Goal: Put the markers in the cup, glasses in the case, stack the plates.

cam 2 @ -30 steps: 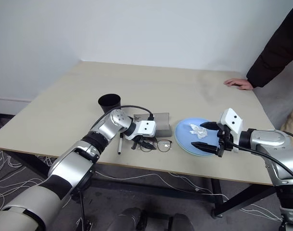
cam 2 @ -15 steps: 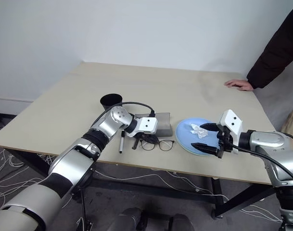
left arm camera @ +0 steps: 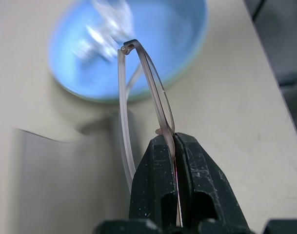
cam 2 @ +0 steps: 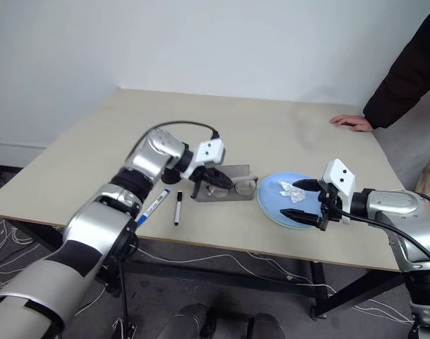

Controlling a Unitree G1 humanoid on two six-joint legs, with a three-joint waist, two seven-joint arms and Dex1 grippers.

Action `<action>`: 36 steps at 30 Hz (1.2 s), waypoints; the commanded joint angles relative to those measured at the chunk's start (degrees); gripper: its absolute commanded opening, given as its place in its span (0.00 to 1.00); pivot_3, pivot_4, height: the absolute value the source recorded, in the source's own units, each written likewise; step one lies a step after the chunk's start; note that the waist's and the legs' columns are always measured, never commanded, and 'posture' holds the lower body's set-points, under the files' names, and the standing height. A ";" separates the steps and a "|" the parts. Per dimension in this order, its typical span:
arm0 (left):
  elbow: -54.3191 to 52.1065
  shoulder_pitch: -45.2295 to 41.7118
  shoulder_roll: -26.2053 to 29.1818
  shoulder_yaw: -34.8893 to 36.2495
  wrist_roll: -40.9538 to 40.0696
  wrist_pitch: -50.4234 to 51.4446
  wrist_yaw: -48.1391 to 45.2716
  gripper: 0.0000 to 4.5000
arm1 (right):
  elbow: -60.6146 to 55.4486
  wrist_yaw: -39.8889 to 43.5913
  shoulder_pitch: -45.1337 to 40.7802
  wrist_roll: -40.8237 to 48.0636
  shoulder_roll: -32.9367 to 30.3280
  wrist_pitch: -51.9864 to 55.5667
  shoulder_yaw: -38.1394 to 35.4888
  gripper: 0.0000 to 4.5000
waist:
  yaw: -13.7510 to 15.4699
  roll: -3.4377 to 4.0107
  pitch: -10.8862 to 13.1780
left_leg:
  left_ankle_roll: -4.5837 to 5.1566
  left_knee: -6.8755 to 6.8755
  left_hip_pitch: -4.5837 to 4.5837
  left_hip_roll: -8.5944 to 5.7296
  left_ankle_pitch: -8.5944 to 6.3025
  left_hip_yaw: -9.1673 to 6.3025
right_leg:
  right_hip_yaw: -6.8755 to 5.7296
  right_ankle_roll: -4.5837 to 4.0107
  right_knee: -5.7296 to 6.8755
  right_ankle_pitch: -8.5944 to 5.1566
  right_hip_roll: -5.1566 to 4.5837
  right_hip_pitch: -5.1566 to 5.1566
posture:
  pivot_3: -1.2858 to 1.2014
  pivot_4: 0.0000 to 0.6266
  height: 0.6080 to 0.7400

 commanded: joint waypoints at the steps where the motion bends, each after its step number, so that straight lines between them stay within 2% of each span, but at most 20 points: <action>1: 2.80 -2.88 1.83 1.34 0.48 -1.68 1.43 0.01 | 0.13 0.55 -2.03 -0.41 -0.62 -0.97 -0.80 1.00 | -0.04 0.00 0.00 | 0.01 0.00 0.00 0.00 0.00 0.00 | 0.02 0.01 -0.02 0.00 0.01 0.00 | 0.52 0.00 0.71; 7: 7.97 -2.88 3.07 0.00 5.20 -6.83 13.88 0.01 | 0.53 1.00 -2.69 -0.93 -0.40 -1.03 -0.58 1.00 | 0.18 -0.03 0.01 | 0.06 0.02 -0.01 -0.02 0.02 -0.02 | -0.03 0.02 -0.03 0.01 0.02 0.03 | 0.52 0.00 0.71; 14: 10.10 0.93 0.28 -0.12 8.20 -12.12 24.56 0.01 | -0.49 0.92 -1.79 -0.80 -0.34 -0.61 -0.94 1.00 | 0.42 -0.02 0.01 | 0.12 0.10 -0.03 -0.15 0.01 -0.03 | 0.03 0.07 -0.02 0.05 -0.03 0.04 | 0.52 0.00 0.71; 36: 11.11 4.61 -2.33 -0.15 11.66 -16.56 29.87 0.01 | -2.61 0.18 0.12 -0.25 -0.42 0.54 -2.00 1.00 | 0.46 -0.01 0.00 | 0.18 0.34 -0.18 -0.20 -0.02 -0.05 | 0.01 0.14 0.01 0.09 -0.03 0.00 | 0.52 0.00 0.71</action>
